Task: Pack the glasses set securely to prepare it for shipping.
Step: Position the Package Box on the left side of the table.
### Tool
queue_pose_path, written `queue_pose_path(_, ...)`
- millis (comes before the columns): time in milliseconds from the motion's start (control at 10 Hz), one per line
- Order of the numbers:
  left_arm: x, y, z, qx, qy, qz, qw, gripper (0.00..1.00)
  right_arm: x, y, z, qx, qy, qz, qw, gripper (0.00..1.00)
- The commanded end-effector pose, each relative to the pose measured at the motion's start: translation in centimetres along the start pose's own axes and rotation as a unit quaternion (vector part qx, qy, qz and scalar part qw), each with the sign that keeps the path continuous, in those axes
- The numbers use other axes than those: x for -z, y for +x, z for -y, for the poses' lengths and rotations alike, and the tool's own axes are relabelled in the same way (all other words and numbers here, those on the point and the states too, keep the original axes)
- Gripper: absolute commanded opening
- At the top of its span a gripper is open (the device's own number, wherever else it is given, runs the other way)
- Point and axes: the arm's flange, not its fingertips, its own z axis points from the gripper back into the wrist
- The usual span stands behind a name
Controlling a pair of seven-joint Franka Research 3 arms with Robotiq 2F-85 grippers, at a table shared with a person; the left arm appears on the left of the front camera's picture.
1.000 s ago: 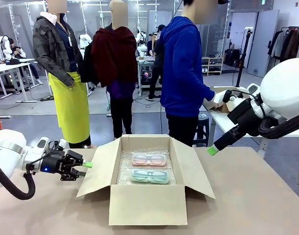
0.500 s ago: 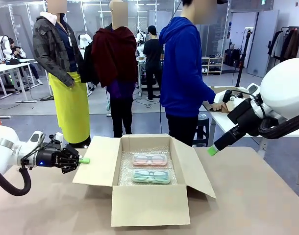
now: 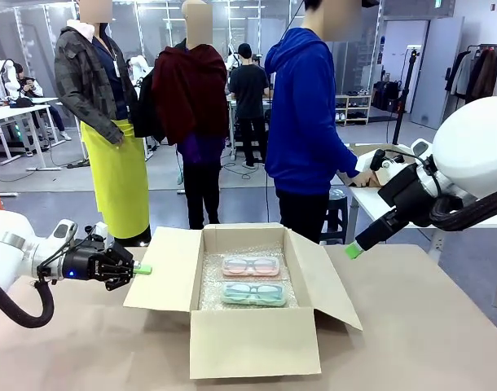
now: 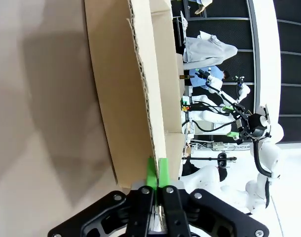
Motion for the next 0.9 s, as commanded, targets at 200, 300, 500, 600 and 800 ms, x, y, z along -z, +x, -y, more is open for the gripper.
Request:
queue_pose_path(200,0.1,0.0,0.2,0.002,-0.001,-0.001,1.0,0.0,0.1,0.0,-0.3,0.004,-0.004,0.001,1.0,1.0)
queue_pose_path(300,0.1,0.0,0.2,0.002,-0.001,-0.001,1.0,0.0,0.1,0.0,-0.3,0.004,-0.004,0.001,1.0,1.0)
queue_pose_path(500,-1.7,0.5,-0.4,0.003,-0.002,-0.015,1.0,0.02,0.1,0.0,-0.3,0.004,-0.004,0.001,1.0,1.0)
queue_pose_path(600,-3.7,1.0,-0.8,0.004,-0.006,-0.026,1.0,0.02,0.1,0.0,-0.3,0.004,-0.004,0.001,1.0,1.0)
queue_pose_path(800,-9.0,1.8,-2.2,0.009,-0.011,-0.018,1.0,0.02,0.1,0.0,-0.3,0.004,-0.004,0.001,1.0,1.0)
